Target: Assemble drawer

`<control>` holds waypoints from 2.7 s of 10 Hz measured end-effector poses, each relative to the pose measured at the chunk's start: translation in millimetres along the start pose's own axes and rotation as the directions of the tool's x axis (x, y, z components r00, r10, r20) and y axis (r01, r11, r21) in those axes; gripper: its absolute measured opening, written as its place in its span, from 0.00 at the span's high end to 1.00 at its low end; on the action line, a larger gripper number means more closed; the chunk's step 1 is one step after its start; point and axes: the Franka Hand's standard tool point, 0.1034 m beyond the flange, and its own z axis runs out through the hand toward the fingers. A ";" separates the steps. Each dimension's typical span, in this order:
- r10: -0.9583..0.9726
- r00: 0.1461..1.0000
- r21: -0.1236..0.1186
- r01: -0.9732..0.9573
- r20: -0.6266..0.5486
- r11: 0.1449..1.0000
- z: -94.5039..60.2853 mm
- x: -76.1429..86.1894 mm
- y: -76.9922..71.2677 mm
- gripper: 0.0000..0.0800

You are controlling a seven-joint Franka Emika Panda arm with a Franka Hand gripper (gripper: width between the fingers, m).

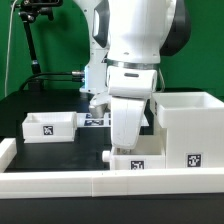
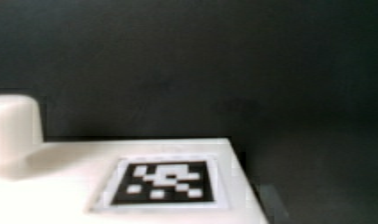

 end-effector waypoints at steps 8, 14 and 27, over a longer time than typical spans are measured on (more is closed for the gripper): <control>-0.011 1.000 0.039 0.010 0.020 0.999 -0.6 -5.6 -0.1 0.95; -0.025 1.000 0.026 0.025 0.015 0.999 -0.7 -2.3 0.3 0.95; -0.102 0.994 0.024 0.102 0.026 0.995 -0.2 -8.3 3.3 0.95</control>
Offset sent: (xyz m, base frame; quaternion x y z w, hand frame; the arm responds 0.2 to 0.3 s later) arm -0.0053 0.0021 0.0032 -0.0188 -0.0119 -0.0781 0.9967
